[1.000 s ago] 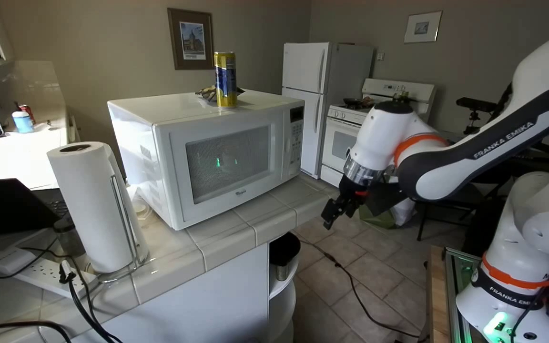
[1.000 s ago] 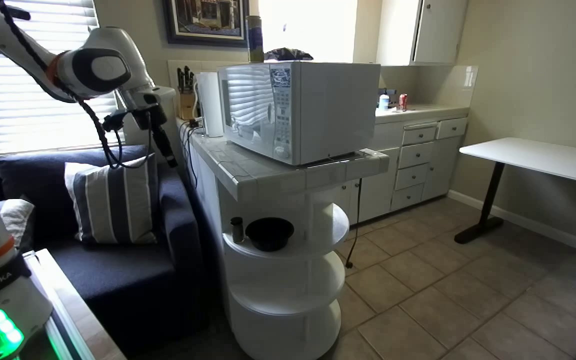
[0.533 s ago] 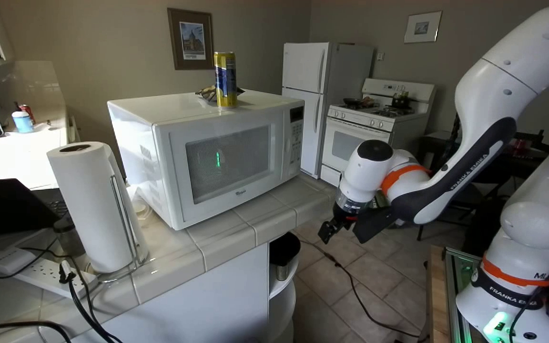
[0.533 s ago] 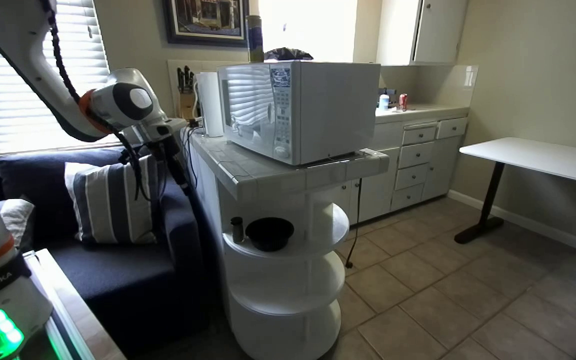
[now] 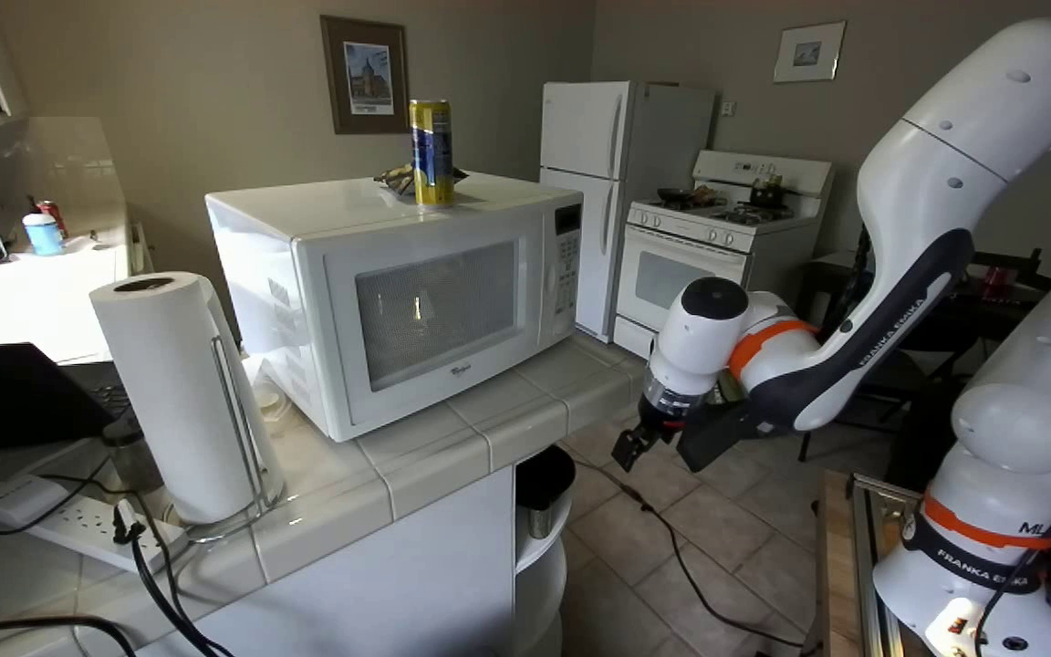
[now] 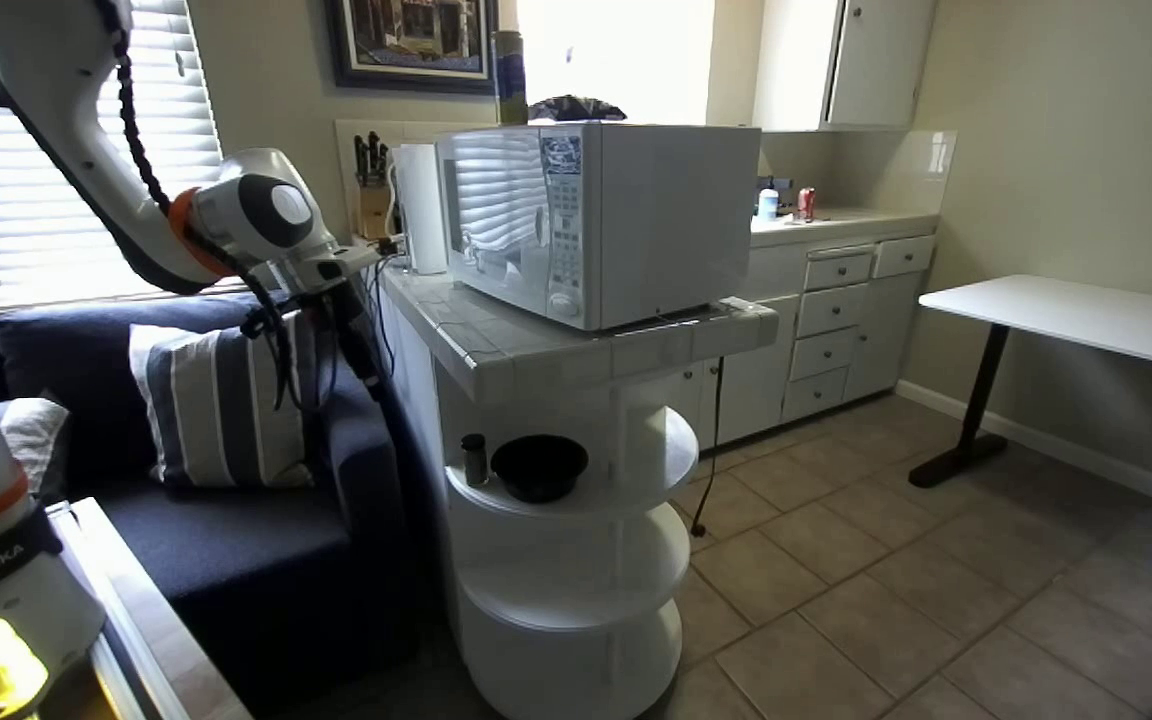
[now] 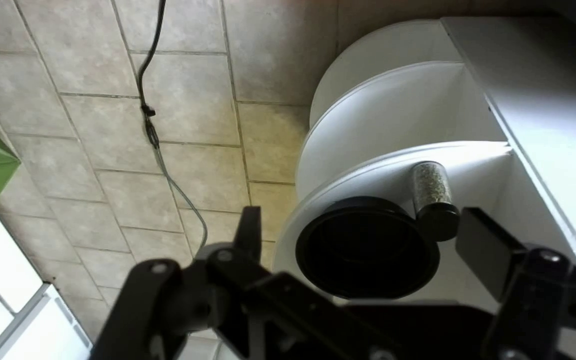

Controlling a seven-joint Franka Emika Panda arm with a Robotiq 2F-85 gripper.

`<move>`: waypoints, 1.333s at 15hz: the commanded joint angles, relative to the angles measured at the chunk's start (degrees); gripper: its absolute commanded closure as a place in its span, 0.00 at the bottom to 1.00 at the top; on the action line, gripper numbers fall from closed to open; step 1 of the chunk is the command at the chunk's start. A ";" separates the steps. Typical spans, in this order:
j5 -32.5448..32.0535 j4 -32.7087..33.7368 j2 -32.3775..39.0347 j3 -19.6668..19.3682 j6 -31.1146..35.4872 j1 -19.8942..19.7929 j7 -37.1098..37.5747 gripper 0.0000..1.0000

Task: Move the spice bottle to the right side of the microwave

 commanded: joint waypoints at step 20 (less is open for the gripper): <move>-64.33 14.73 31.99 -11.59 -14.12 12.86 53.26 0.00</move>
